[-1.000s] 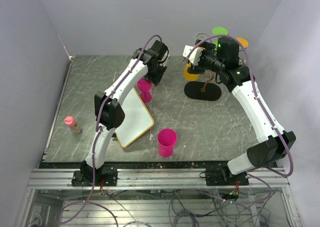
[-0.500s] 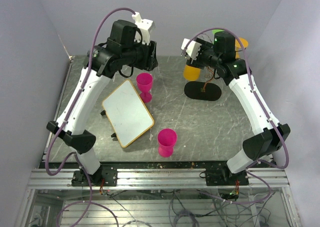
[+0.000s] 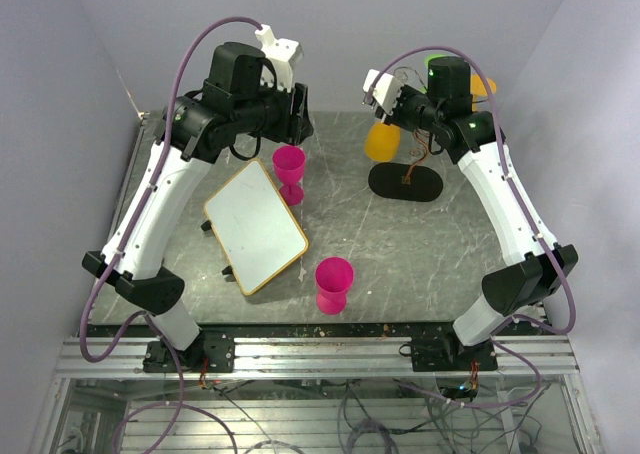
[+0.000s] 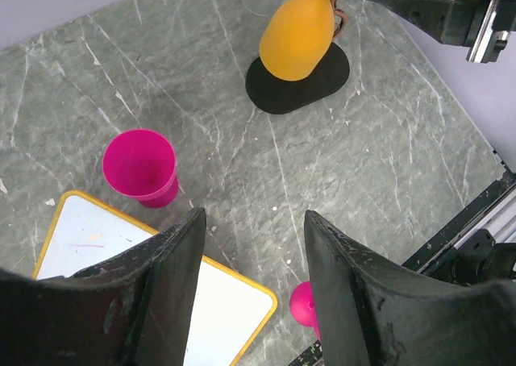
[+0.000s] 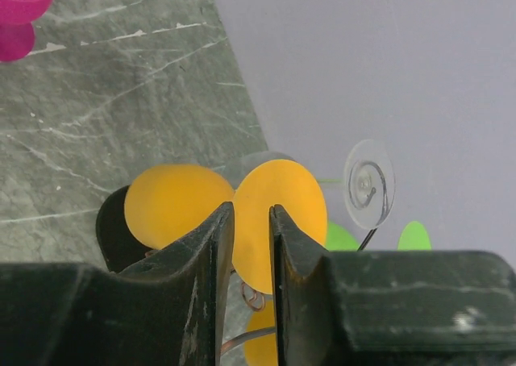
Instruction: Take the wine glass off the wine glass rack
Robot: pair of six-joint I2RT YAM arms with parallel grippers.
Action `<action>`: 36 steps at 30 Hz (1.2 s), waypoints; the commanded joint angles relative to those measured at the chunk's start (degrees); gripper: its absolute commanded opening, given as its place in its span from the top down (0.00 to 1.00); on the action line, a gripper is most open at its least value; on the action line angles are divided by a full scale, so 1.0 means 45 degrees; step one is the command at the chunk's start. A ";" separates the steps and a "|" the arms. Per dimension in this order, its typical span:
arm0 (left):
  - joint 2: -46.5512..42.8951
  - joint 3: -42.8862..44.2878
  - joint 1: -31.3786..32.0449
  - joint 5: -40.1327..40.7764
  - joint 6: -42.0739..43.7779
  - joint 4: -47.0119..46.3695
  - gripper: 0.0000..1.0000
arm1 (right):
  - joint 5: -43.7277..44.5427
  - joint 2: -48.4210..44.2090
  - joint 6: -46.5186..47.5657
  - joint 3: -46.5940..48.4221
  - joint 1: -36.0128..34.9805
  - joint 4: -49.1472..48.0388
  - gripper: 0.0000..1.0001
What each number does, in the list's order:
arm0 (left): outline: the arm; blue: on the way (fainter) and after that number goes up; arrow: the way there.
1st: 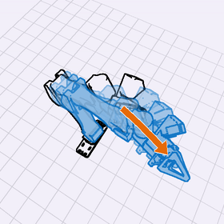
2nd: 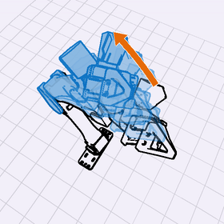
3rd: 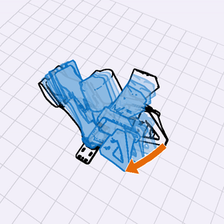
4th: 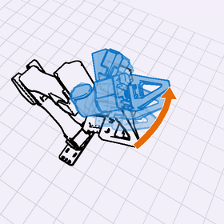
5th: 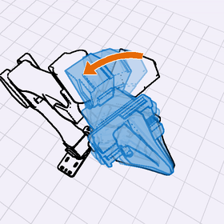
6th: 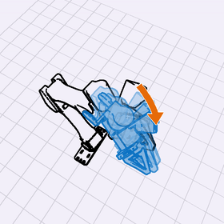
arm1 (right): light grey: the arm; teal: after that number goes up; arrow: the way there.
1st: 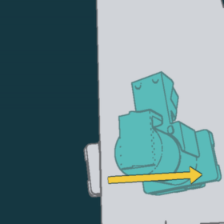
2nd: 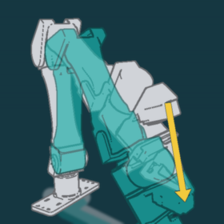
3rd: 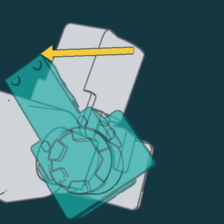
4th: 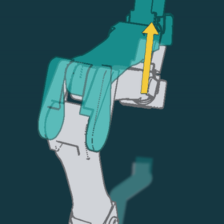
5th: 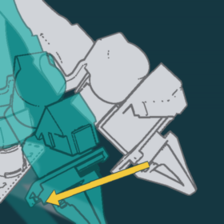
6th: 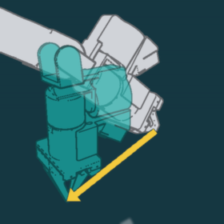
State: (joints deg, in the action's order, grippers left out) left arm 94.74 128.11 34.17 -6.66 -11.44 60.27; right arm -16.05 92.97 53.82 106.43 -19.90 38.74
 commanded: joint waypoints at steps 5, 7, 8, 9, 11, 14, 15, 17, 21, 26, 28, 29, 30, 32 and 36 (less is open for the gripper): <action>-0.0434 -0.0032 -0.0077 -0.0014 -0.0141 -0.0138 0.38 | -0.0272 -0.0218 -0.0368 0.0488 0.0003 0.0316 0.84; -0.0433 -0.0078 -0.0075 -0.0094 -0.0170 -0.0178 0.38 | -0.0064 -0.0324 -0.0403 0.0185 0.0008 0.0039 0.70; -0.0443 -0.0131 -0.0082 -0.0126 -0.0163 -0.0203 0.38 | 0.0081 -0.0422 -0.0420 -0.0059 -0.0001 -0.0206 0.60; -0.0467 -0.0172 -0.0075 -0.0123 -0.0169 -0.0226 0.38 | 0.0180 -0.0486 -0.0359 -0.0236 0.0005 -0.0388 0.55; -0.0454 -0.0198 -0.0076 -0.0156 -0.0155 -0.0248 0.38 | 0.0285 -0.0475 -0.0339 -0.0385 0.0006 -0.0526 0.51; -0.0402 -0.0035 -0.0075 -0.0152 -0.0142 -0.0189 0.38 | 0.0636 -0.0265 -0.0338 -0.0346 -0.0004 -0.0541 0.48; -0.0376 0.0045 -0.0075 -0.0175 -0.0146 -0.0149 0.38 | 0.0774 -0.0171 -0.0371 -0.0316 -0.0008 -0.0555 0.48; -0.0356 0.0182 -0.0077 -0.0181 -0.0141 -0.0083 0.38 | 0.1199 0.0058 -0.0453 -0.0172 0.0006 -0.0450 0.50; -0.0440 0.0212 -0.0077 -0.0125 -0.0125 -0.0035 0.38 | 0.1041 0.0299 -0.0555 0.0190 0.0027 -0.0076 0.61; -0.0467 0.0240 -0.0077 -0.0123 -0.0119 -0.0015 0.38 | 0.0823 0.0406 -0.0574 0.0392 0.0026 0.0218 0.71; -0.0486 0.0274 -0.0082 -0.0123 -0.0143 -0.0024 0.37 | 0.0763 0.0430 -0.0587 0.0543 0.0027 0.0321 0.77; -0.0477 0.0326 -0.0075 -0.0123 -0.0143 0.0001 0.37 | 0.0678 0.0428 -0.0611 0.0625 0.0018 0.0383 0.79; -0.0468 0.0350 -0.0075 -0.0132 -0.0117 0.0014 0.37 | 0.0589 0.0418 -0.0635 0.0733 0.0024 0.0427 0.80; -0.0466 0.0397 -0.0075 -0.0104 -0.0117 0.0043 0.37 | 0.0446 0.0411 -0.0680 0.0941 0.0027 0.0515 0.82; -0.0493 0.0322 -0.0078 -0.0084 -0.0112 0.0001 0.37 | 0.0360 0.0357 -0.0641 0.1188 0.0026 0.0740 0.91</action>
State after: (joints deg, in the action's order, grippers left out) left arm 93.95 127.90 34.17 -6.68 -11.64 60.27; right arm -13.39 94.76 51.46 109.71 -19.88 40.45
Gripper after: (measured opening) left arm 0.628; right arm 0.129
